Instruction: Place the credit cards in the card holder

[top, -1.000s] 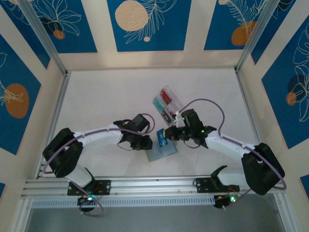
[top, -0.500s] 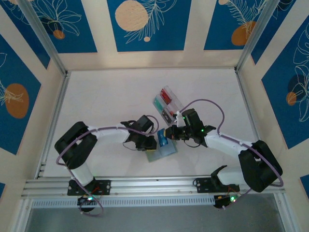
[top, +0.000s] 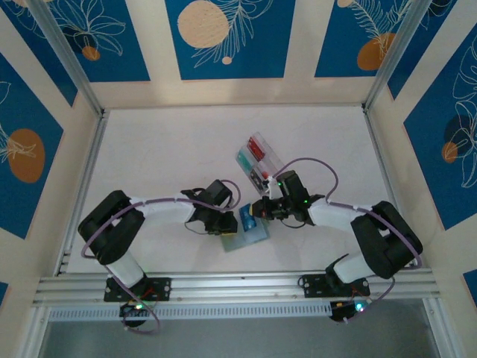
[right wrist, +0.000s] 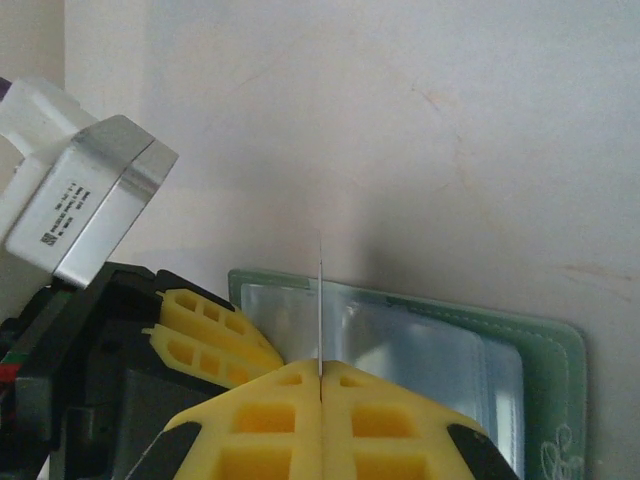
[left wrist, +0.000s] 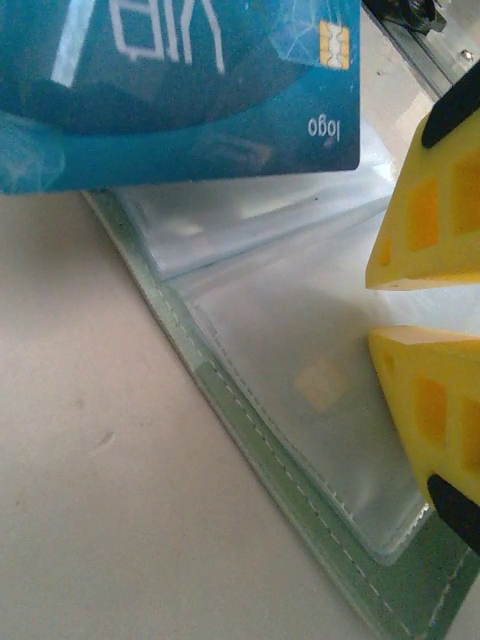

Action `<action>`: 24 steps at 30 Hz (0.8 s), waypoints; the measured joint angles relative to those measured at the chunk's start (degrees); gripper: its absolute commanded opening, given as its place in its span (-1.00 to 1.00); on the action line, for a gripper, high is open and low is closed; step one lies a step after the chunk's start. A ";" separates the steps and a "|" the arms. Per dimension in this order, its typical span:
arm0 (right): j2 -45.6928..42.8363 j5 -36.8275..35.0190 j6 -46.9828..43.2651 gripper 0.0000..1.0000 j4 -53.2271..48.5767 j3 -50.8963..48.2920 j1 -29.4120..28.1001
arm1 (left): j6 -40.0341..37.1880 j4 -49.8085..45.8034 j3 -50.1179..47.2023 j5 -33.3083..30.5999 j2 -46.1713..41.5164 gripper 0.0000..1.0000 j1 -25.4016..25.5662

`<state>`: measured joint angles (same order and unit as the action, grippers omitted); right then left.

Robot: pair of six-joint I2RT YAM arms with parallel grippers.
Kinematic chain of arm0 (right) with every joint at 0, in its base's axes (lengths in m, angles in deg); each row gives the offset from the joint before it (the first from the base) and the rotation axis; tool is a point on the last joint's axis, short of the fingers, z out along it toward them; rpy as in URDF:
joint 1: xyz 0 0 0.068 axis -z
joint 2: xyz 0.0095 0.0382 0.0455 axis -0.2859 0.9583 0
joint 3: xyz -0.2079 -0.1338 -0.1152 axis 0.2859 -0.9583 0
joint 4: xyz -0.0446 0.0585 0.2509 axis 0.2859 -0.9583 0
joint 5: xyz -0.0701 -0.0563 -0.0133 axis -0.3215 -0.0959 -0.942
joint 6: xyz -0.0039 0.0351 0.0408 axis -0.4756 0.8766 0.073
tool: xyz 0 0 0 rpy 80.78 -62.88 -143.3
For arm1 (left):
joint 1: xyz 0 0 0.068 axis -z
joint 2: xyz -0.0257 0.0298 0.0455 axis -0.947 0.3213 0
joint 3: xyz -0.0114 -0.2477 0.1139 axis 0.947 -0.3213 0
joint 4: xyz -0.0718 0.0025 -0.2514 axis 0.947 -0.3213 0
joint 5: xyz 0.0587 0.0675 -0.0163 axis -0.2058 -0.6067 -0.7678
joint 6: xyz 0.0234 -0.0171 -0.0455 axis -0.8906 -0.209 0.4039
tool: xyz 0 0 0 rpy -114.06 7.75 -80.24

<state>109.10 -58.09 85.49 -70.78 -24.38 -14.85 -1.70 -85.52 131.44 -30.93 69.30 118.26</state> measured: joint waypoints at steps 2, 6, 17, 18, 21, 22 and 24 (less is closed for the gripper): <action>1.49 0.66 0.00 -1.00 0.83 0.00 -0.02 | -0.42 -0.09 -0.09 0.13 -0.15 -0.62 -0.33; 2.62 0.83 -0.07 -1.00 1.31 0.00 -0.02 | -0.79 -0.22 -0.17 0.15 -0.22 -0.62 -0.50; 5.62 3.23 1.03 -1.00 4.35 0.26 -0.24 | -0.96 0.37 -0.63 0.59 -0.31 -0.62 -0.72; 5.77 3.39 1.07 -1.00 4.61 0.33 -0.24 | -0.96 0.39 -0.66 0.63 -0.31 -0.62 -0.72; 6.27 3.67 1.49 -1.00 5.31 0.59 -0.24 | -0.98 0.50 -0.74 0.76 -0.31 -0.62 -0.76; 6.36 3.74 1.51 -1.00 5.42 0.61 -0.24 | -0.98 0.59 -0.81 0.79 -0.31 -0.62 -0.76; 6.58 4.24 1.95 -1.00 5.77 0.70 -0.26 | -0.98 0.66 -0.85 0.79 -0.31 -0.62 -0.79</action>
<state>115.68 -53.85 87.44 -65.00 -23.68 -15.11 -2.68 -84.86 130.59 -30.14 68.99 117.48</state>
